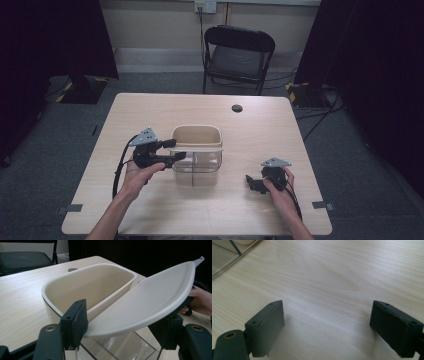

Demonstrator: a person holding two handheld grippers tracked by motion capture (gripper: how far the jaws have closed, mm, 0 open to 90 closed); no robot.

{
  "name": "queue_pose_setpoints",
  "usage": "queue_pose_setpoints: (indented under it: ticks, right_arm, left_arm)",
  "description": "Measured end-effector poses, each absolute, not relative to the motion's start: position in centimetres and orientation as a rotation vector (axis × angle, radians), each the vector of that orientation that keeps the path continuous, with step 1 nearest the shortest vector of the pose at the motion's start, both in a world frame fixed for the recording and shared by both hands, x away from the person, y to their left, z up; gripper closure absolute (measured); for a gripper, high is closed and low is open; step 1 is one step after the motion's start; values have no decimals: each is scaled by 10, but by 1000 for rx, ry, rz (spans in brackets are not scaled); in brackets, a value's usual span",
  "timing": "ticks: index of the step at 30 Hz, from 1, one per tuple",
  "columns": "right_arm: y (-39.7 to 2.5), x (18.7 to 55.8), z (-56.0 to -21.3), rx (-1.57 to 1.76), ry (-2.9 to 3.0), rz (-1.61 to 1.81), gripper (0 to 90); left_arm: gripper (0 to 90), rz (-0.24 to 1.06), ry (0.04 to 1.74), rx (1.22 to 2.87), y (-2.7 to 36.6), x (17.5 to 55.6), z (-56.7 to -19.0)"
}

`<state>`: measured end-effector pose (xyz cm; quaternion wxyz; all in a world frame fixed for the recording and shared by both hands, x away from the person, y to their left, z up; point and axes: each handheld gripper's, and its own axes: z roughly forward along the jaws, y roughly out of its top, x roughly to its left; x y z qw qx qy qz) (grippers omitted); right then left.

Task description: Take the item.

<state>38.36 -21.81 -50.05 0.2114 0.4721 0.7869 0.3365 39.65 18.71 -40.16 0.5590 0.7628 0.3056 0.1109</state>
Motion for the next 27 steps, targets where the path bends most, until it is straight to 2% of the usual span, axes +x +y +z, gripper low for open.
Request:
queue_pose_setpoints:
  ticks: [27]
  right_arm:
    - [-218,384,-501,1312,2186,935,116]
  left_arm:
    - [350,251,725,1795,188,398,-401]
